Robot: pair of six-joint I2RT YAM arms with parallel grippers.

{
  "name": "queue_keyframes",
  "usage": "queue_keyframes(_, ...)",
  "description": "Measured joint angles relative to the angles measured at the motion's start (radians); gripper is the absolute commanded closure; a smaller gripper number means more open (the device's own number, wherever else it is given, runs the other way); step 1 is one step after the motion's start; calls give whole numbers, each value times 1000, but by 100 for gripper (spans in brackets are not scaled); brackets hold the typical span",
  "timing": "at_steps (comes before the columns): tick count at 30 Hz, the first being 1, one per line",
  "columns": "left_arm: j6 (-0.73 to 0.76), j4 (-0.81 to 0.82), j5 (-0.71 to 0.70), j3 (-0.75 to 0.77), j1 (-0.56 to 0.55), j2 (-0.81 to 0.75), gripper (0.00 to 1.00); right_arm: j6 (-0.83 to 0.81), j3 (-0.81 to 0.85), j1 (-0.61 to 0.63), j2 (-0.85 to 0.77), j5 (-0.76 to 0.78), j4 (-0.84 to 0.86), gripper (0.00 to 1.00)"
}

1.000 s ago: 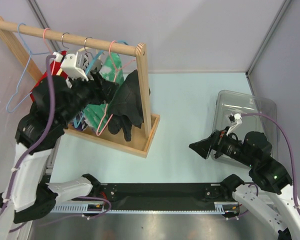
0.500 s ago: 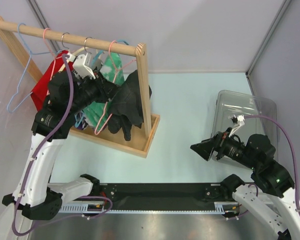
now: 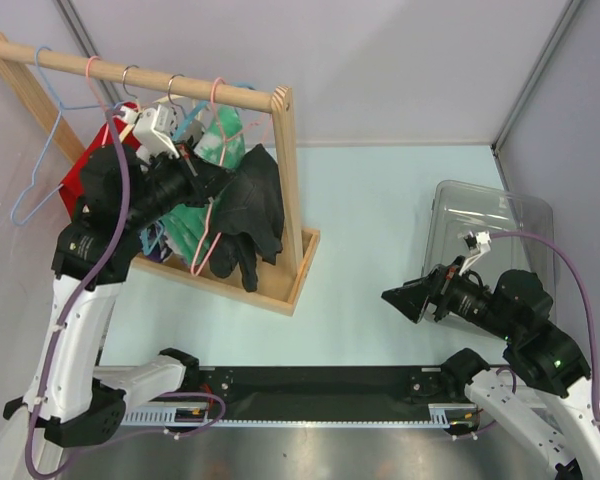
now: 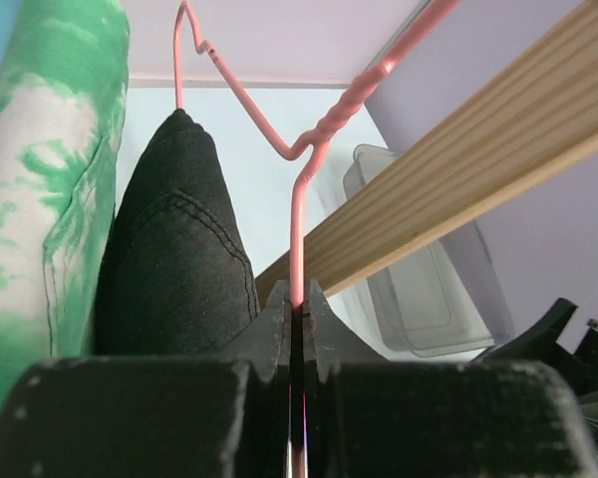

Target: Remove the trousers from the hanger

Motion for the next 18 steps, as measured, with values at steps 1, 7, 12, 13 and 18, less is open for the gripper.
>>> queue_keyframes(1, -5, -11, 0, 13, 0, 0, 99, 0, 0, 0, 1, -1, 0, 0)
queue_keyframes(7, -25, -31, 8, 90, 1, -33, 100, -12, 14, 0, 41, -27, 3, 0)
queue_keyframes(12, -41, -61, 30, 152, 1, -67, 100, -45, 18, 0, 79, -71, 6, 0)
queue_keyframes(13, -43, -65, 36, 155, 1, -74, 100, -57, 22, 0, 92, -79, 6, 0)
queue_keyframes(18, -56, -134, 71, 160, 2, -124, 100, -112, 54, 3, 158, -100, -4, 0)
